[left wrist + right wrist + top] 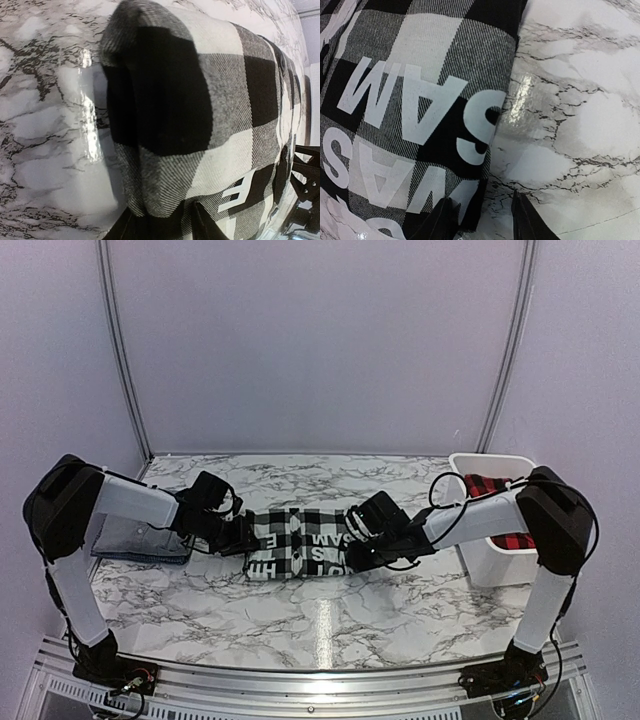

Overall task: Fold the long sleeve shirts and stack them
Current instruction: Pick up the square-folded shirt from the center of the board, then turn over the square-folded shirt at the center of the board.

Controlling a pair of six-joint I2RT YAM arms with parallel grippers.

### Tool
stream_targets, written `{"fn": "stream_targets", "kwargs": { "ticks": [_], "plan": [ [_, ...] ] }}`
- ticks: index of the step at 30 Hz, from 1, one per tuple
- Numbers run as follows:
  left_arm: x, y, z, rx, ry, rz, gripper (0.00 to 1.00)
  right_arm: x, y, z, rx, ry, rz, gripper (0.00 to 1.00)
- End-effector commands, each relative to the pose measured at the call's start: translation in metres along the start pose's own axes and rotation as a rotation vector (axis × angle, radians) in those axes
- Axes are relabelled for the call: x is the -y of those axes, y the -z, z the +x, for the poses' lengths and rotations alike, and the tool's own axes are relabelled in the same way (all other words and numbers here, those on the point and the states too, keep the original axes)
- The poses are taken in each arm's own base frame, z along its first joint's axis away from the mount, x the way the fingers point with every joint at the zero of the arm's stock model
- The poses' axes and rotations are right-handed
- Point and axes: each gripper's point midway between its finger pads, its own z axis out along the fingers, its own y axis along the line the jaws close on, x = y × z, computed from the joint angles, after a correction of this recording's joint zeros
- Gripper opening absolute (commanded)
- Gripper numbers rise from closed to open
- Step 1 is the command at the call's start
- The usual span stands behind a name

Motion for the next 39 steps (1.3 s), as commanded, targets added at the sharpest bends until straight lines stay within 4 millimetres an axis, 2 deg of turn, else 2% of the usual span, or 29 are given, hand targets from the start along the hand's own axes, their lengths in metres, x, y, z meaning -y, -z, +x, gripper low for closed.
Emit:
{"fn": "stream_targets", "kwargs": {
  "ticks": [1, 4, 7, 12, 17, 20, 28, 34, 39],
  "plan": [
    [-0.036, -0.014, 0.038, -0.13, 0.033, -0.178, 0.34, -0.002, 0.011, -0.009, 0.025, -0.017, -0.011, 0.38],
    [-0.026, -0.014, 0.034, -0.135, 0.047, -0.137, 0.15, -0.004, 0.014, -0.016, 0.042, -0.015, -0.017, 0.41],
    [-0.01, -0.002, 0.021, -0.103, 0.041, -0.082, 0.01, -0.008, 0.021, -0.024, 0.066, -0.014, -0.031, 0.44],
    [0.005, 0.029, 0.003, -0.076, 0.01, -0.014, 0.0, -0.013, 0.039, -0.038, 0.119, -0.009, -0.049, 0.49],
    [0.007, 0.069, -0.017, -0.059, -0.064, -0.017, 0.0, -0.016, 0.058, -0.051, 0.172, -0.007, -0.068, 0.53],
    [0.007, 0.081, -0.024, -0.073, -0.107, -0.027, 0.0, -0.019, 0.063, -0.057, 0.198, -0.003, -0.083, 0.55],
    [-0.007, 0.105, -0.046, -0.062, -0.111, -0.051, 0.0, -0.035, 0.054, -0.057, 0.178, 0.001, -0.142, 0.54],
    [-0.003, 0.124, -0.051, -0.107, -0.157, -0.039, 0.0, -0.041, 0.048, -0.057, 0.165, 0.011, -0.148, 0.54],
    [-0.026, 0.141, -0.055, -0.118, -0.166, -0.174, 0.0, -0.057, 0.044, -0.058, 0.152, 0.03, -0.209, 0.54]
  ]
}}
